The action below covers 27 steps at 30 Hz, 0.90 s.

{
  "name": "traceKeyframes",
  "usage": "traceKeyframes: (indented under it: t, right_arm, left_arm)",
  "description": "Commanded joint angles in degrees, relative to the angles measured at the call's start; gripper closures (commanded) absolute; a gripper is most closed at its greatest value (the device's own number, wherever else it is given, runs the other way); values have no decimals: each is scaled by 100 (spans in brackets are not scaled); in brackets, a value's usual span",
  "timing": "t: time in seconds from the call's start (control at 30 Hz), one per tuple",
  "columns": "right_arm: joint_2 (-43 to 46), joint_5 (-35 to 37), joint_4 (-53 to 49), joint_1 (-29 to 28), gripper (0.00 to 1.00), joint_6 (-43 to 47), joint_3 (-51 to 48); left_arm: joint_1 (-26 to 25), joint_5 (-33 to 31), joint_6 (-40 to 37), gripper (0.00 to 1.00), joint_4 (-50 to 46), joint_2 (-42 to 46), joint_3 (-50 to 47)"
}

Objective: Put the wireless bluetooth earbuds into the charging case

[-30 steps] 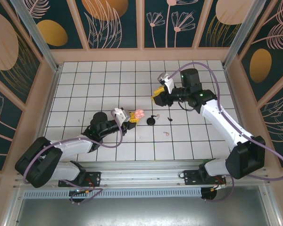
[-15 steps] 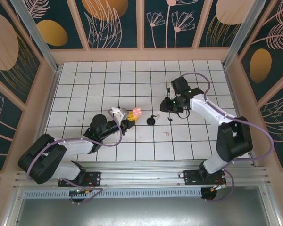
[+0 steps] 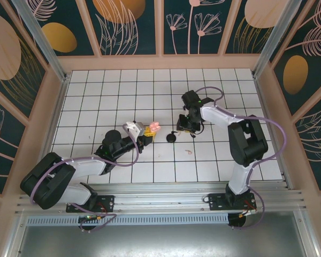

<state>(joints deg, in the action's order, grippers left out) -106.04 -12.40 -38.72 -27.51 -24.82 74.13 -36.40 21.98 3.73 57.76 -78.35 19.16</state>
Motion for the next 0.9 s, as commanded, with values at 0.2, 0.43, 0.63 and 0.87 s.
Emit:
traceKeyframes:
  t: [0.2,0.43,0.63,0.87]
  right_arm:
    - [-655,65,109,-46,67,-14,580]
    - [-868,105,16,-102,67,18,708]
    - [-939,220,-126,-164,69,30,700]
    - [-989,388,-216,-210,70,21,691]
  left_arm:
    - [-16,-101,-148,82,-222,234,57]
    - [-17,-141,-179,82,-275,267,54]
    - [-16,-166,-180,82,-309,289,35]
    - [-16,-175,-213,82,-324,318,36]
